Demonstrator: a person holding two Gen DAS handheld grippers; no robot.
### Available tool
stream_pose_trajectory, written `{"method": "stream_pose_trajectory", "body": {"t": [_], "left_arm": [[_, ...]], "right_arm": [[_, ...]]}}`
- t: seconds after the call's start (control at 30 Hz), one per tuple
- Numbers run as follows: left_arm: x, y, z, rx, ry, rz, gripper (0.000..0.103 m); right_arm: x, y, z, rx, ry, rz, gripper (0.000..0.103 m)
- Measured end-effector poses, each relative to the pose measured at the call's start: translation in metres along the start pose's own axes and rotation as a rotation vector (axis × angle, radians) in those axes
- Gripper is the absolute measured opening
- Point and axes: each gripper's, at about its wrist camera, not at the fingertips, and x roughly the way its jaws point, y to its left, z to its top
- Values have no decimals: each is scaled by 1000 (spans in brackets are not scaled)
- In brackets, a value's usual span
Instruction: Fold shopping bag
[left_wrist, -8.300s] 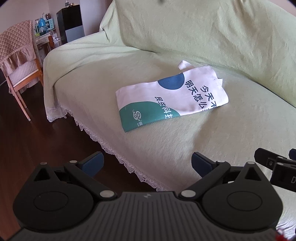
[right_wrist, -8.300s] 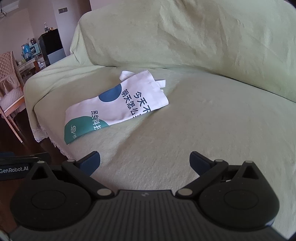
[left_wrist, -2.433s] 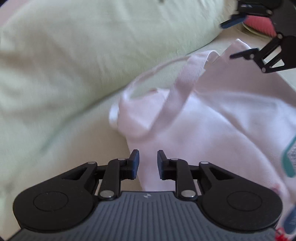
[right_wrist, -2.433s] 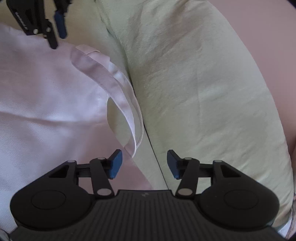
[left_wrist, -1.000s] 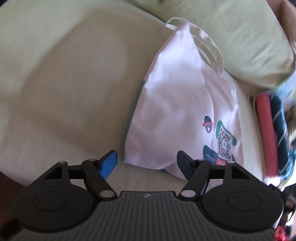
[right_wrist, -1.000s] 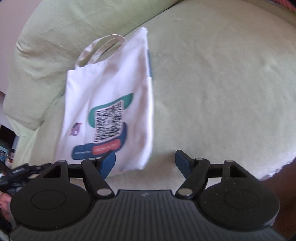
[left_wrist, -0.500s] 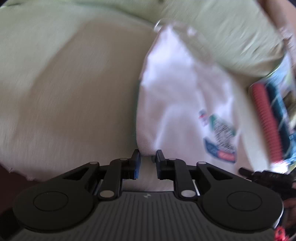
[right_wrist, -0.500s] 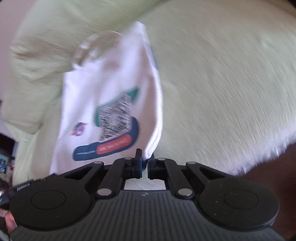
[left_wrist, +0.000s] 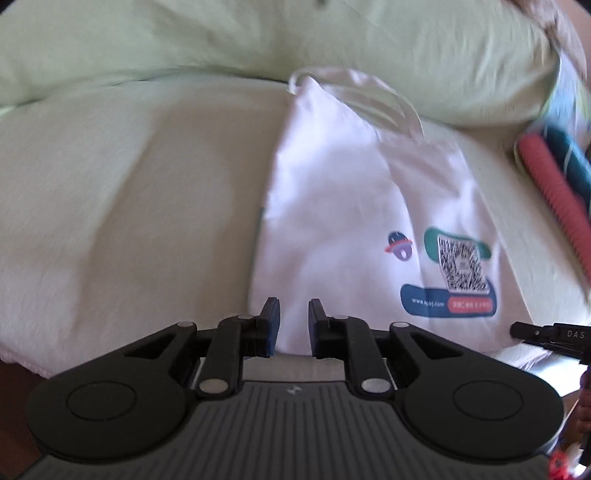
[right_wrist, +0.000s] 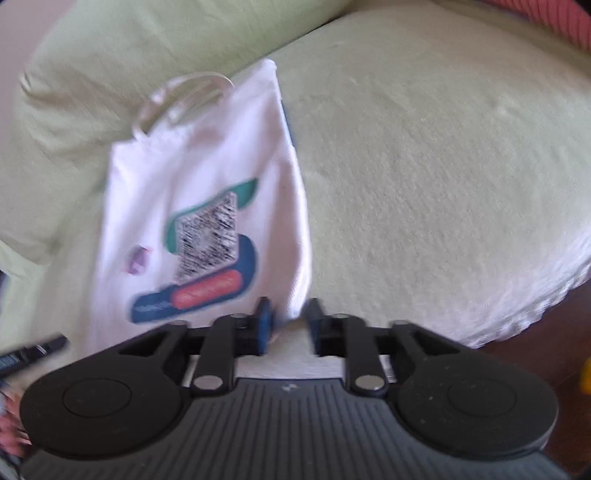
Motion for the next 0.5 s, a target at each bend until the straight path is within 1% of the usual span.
{"method": "stream_pose_trajectory", "body": {"t": [0.07,0.1,0.13,0.17,0.23,0.27,0.33,0.4,0.43,0.5], "left_arm": [[22,-17,1,58,70,85,20],[26,-20,-4,91,83,146,20],[25,-24,-6,117,72,176,20],[22,-27,-6,123,80,192,20],[17,-33,-3,134,78,222,20],[14,-34,-2,141,72,227,20],[4,-42,0,157,45,218,20],[-2,-48,3,159,31,196,20],[-6,-52,3,166,20,177,20],[-3,-58,5,177,18,170,20]], "right_arm": [[-1,8,-1,-51,-6,-51,12],[-2,13,-1,-89,-12,-97,12],[-5,19,-1,-134,-30,-145,17],[-9,24,-2,-187,-61,-192,19],[-17,35,-4,-292,-122,-287,19],[-21,40,-4,-334,-153,-304,19],[-28,48,-4,-367,-191,-248,19],[-30,58,-4,-395,-213,-170,19],[-27,64,-5,-418,-213,-140,19],[-18,71,-10,-447,-189,-130,20]]}}
